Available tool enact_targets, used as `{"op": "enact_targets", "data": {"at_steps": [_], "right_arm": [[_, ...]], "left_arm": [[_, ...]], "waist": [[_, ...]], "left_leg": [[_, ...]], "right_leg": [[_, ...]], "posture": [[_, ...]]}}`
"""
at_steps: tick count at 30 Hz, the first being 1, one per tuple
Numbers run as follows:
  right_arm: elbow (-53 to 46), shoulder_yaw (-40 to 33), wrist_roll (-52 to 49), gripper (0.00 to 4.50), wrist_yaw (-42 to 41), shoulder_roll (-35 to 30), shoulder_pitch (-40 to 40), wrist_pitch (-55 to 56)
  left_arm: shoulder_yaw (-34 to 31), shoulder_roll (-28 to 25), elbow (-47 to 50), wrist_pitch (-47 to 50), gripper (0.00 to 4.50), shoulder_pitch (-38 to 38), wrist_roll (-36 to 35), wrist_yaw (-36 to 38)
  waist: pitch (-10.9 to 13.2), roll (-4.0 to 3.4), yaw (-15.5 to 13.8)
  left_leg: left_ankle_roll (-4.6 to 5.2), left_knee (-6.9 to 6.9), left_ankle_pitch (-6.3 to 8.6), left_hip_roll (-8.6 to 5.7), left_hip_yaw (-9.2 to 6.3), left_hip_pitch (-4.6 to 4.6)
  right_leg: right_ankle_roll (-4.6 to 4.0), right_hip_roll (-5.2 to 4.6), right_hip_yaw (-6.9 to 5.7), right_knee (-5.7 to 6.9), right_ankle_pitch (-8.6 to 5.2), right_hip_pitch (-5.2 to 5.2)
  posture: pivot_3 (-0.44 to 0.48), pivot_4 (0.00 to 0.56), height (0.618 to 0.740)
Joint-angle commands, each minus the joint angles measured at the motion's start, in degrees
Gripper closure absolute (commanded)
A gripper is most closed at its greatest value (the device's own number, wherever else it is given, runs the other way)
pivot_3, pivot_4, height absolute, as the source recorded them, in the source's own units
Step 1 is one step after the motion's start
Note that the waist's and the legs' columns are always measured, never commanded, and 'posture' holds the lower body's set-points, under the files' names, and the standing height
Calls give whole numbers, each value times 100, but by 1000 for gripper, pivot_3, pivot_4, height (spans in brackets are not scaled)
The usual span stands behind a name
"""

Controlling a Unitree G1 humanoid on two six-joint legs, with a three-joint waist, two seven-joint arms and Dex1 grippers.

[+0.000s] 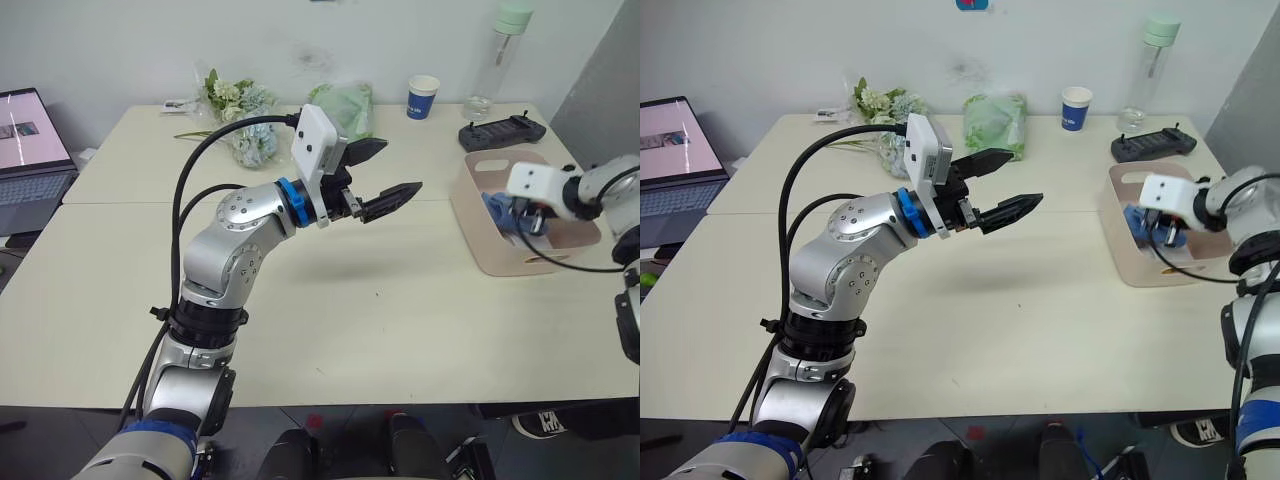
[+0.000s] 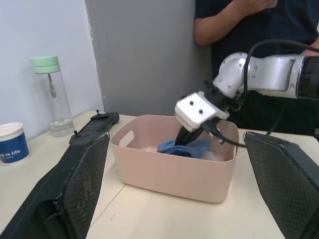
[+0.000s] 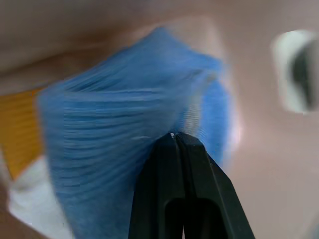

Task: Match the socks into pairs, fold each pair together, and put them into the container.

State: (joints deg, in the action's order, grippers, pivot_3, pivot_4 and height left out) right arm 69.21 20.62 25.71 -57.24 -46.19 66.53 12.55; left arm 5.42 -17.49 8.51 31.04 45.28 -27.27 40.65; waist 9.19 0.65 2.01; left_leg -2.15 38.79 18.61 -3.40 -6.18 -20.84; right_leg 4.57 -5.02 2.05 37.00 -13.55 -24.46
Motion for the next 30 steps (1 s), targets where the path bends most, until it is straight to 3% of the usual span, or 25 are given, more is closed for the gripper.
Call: {"op": "enact_targets", "data": {"at_steps": [1, 11, 16, 19, 23, 30], "right_arm": [[66, -54, 0, 4455, -8, -107, 51, 10], [-219, -316, -102, 4455, -32, -597, 893, -6], [-745, -804, -554, 4455, 36, -483, 1458, -276], [-1640, -1418, -1382, 3893, -1, 33, 1093, -892], [-3328, -1932, -2187, 2491, 61, 600, 165, -2115], [-6829, -2325, -3103, 78, 1302, 2042, -2142, -4199]], "left_arm": [[-89, -108, 212, 0, 0, 10, 2, 20], [-168, -277, 219, -22, 0, -118, 16, 7], [-332, -790, 163, -191, 0, -426, 189, 114], [-528, -1027, 143, -303, 0, -711, 326, 2], [-705, -1148, 189, -437, 0, -1130, 472, -188], [-914, -921, 545, -667, 0, -2124, 736, -853]], "waist": [[0, 0, 1], [2, -4, -5], [2, -5, 80], [1, -4, 141], [-1, -1, 105], [-2, -1, -5]], "left_leg": [[0, 0, 0, 0, 0, 0], [0, -1, 0, -2, -3, -1], [0, -7, 0, 3, -3, 1], [0, -6, 0, 6, -4, 3], [0, -1, 0, 9, -19, -1], [0, 7, 0, 17, -40, -32]], "right_leg": [[0, 0, 0, 0, 0, 0], [0, -1, 6, 0, 0, -5], [0, 7, 10, 4, 0, -12], [-2, 8, 13, 9, 1, -12], [-2, 7, 10, 12, 3, -14], [-2, -6, 7, 15, 3, -48]], "posture": [[0, 150, 740], [0, 150, 740], [0, 150, 740], [0, 150, 740], [0, 150, 740], [0, 150, 740]]}}
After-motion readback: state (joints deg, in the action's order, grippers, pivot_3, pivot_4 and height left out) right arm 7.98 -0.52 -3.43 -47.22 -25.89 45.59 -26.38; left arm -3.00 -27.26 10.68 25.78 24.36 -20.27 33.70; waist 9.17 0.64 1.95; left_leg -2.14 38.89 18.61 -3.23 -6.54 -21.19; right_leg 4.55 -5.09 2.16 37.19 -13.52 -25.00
